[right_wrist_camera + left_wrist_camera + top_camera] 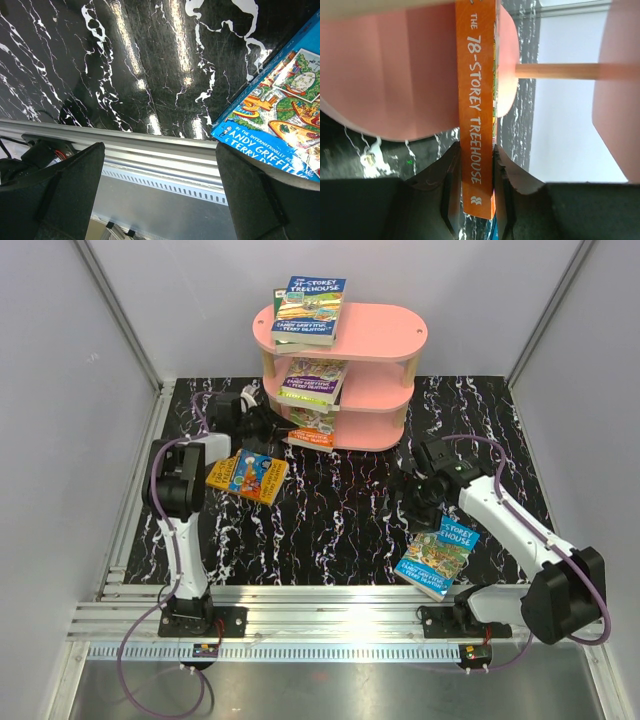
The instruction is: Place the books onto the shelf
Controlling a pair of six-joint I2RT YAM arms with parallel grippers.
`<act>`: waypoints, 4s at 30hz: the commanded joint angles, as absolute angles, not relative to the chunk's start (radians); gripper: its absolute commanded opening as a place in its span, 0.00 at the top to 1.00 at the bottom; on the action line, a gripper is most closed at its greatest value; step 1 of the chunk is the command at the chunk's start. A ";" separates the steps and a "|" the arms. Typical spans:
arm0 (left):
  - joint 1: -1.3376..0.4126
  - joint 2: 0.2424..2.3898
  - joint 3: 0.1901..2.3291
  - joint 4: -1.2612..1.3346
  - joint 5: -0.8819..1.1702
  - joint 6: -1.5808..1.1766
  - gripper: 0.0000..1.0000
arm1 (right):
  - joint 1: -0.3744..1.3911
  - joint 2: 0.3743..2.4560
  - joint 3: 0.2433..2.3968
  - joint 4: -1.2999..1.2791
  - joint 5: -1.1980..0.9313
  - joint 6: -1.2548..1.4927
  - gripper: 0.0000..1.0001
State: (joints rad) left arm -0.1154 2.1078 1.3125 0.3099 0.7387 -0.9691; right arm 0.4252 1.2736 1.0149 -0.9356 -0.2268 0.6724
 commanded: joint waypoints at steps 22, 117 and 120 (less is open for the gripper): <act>-0.037 2.001 1.488 -0.251 0.483 -0.629 0.01 | 0.419 1.327 1.045 -0.888 -0.259 0.650 0.02; -0.103 1.115 0.906 -0.584 0.164 -0.635 0.01 | 0.478 1.507 0.989 -0.413 -0.629 0.759 0.02; -0.011 1.126 0.969 -0.702 0.120 -0.569 0.01 | 0.526 1.612 1.092 -0.382 -0.673 0.785 0.02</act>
State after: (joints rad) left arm -0.0853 1.1370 0.9089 -0.5034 0.2249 -0.6735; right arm 0.4740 1.5478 0.9703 -0.5083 -0.5751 0.7574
